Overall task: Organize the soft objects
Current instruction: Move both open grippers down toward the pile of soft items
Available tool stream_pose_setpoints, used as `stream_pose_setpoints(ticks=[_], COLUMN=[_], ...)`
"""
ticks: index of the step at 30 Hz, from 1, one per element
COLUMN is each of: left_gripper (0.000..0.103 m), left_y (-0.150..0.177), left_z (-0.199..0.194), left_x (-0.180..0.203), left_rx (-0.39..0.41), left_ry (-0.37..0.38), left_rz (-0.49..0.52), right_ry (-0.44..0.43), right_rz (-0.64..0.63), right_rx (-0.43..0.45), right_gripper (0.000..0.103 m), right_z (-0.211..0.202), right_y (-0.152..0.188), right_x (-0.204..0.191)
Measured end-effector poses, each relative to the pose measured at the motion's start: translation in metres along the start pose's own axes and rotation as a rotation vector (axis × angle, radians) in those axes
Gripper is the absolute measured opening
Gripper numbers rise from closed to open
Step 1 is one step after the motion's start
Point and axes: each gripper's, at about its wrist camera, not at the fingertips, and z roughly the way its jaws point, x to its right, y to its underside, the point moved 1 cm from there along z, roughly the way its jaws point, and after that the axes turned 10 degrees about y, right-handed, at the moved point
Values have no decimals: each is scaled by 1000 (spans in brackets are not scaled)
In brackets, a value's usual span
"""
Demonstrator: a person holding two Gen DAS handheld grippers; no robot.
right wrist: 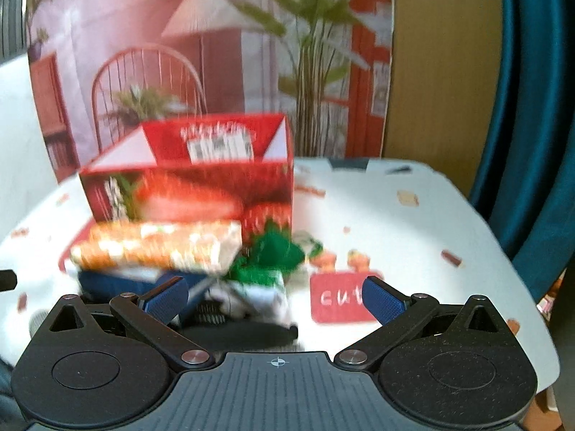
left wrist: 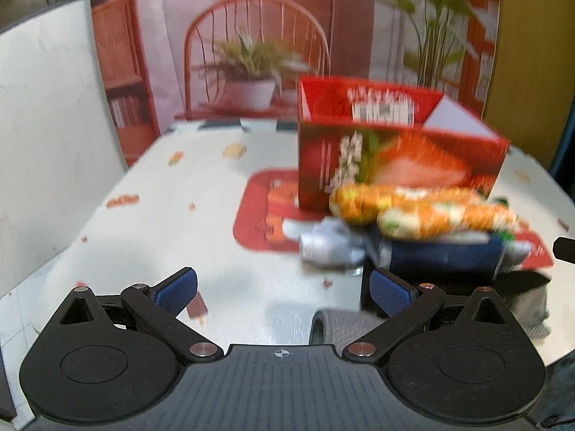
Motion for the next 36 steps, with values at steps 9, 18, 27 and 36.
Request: stream_pose_setpoints(ticks=[9,18,27,36], left_gripper=[103,103,103,103], left_y=[29,44,47,49], left_z=[43,69,81,81], left_x=[-1,-14,-18,-17], left_rx=[-142,-241,-254,-239], left_ry=[41,72,90,87], left_rz=[-7,-85,-128,-119], right_ry=[-6,-31,-51,-66], right_rz=[-77,-39,-63,-85], right_rx=[-127,-195,-162,-185], right_gripper=[103,103,103,103], right_z=[28,46,31,33], right_y=[28,40,39,43], right_x=[-12,-9,-11,-16])
